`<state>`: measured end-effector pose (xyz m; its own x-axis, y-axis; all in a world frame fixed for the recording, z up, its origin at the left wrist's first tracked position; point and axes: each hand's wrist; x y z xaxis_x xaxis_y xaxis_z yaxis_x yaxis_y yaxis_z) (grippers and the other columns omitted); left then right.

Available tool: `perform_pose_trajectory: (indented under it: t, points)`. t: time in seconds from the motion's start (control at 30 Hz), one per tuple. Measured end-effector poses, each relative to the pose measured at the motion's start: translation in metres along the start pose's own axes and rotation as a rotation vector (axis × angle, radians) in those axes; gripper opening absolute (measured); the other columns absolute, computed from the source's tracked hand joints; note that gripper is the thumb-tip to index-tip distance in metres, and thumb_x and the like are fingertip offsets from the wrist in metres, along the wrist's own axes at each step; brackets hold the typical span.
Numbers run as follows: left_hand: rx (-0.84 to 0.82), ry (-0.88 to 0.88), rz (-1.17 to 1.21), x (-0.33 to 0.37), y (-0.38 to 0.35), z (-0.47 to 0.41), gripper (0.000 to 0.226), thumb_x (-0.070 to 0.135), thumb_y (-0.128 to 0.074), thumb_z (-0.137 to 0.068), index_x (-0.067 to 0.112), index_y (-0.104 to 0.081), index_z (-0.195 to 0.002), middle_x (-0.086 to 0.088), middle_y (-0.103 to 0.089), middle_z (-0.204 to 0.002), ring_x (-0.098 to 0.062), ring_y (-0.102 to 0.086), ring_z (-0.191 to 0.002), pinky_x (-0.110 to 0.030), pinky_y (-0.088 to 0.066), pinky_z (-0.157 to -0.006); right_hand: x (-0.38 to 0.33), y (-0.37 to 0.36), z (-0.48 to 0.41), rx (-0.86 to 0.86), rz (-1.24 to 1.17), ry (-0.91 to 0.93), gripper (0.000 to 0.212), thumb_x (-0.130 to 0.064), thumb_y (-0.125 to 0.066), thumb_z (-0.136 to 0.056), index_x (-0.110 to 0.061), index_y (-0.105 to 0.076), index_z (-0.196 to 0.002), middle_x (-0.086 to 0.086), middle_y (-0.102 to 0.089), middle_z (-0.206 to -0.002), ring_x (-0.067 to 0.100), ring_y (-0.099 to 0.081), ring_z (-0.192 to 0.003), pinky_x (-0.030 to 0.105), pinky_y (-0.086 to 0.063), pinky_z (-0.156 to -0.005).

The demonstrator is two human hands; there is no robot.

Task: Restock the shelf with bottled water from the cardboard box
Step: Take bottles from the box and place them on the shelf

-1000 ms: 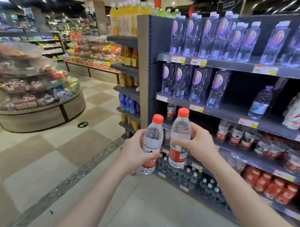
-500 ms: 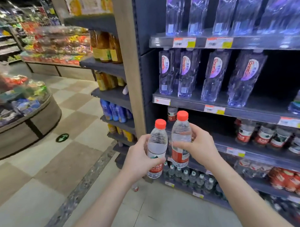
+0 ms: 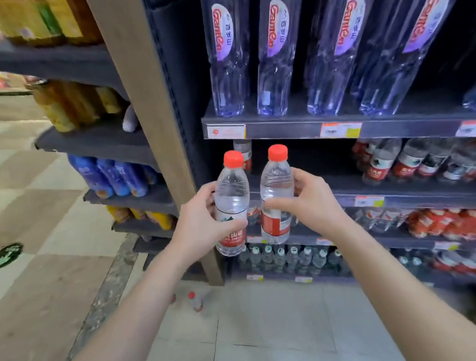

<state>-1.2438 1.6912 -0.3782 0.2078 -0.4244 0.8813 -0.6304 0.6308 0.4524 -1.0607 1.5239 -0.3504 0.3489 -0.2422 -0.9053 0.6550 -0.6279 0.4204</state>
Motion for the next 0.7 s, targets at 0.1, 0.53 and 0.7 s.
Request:
perform_pose_trajectory:
  t: [0.1,0.53,0.7]
  points:
    - [-0.046,-0.020,0.057,-0.033,-0.010,-0.029,0.072,0.048,-0.098,-0.056,0.064,-0.060,-0.115,0.032,-0.074,-0.114,0.006,-0.074,-0.101,-0.013,-0.058,-0.079,0.036,-0.012,-0.022,0.022,0.021,0.006,0.040,-0.031,-0.091,-0.069,-0.042,-0.072,-0.104,-0.024,-0.078,-0.097,-0.003,-0.074,-0.089,0.027,-0.059,-0.078]
    - [-0.045,-0.262,0.134,-0.201,-0.095,-0.112,0.061,0.054,-0.094,-0.051,0.054,-0.075,-0.109,0.024,-0.079,-0.110,-0.003,-0.079,-0.095,-0.026,-0.059,-0.084,0.200,-0.060,-0.108,0.085,0.141,0.157,0.070,-0.060,-0.091,-0.052,-0.035,-0.063,-0.111,-0.016,-0.079,-0.094,0.000,-0.076,-0.084,0.031,-0.060,-0.074]
    - [-0.022,-0.358,0.204,-0.217,-0.100,-0.132,0.064,0.051,-0.097,-0.050,0.045,-0.077,-0.111,0.016,-0.081,-0.110,-0.011,-0.081,-0.096,-0.030,-0.062,-0.084,0.214,-0.063,-0.121,0.167,0.038,0.286,0.058,-0.048,-0.095,-0.057,-0.029,-0.069,-0.105,-0.007,-0.081,-0.093,0.007,-0.078,-0.086,0.033,-0.058,-0.079]
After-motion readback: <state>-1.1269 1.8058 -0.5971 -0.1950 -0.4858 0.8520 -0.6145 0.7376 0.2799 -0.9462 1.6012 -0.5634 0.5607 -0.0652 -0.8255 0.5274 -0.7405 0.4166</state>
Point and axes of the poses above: each hand's wrist, its own z-axis away from the middle knuckle, its own y-axis out of the back of the hand, x = y × z
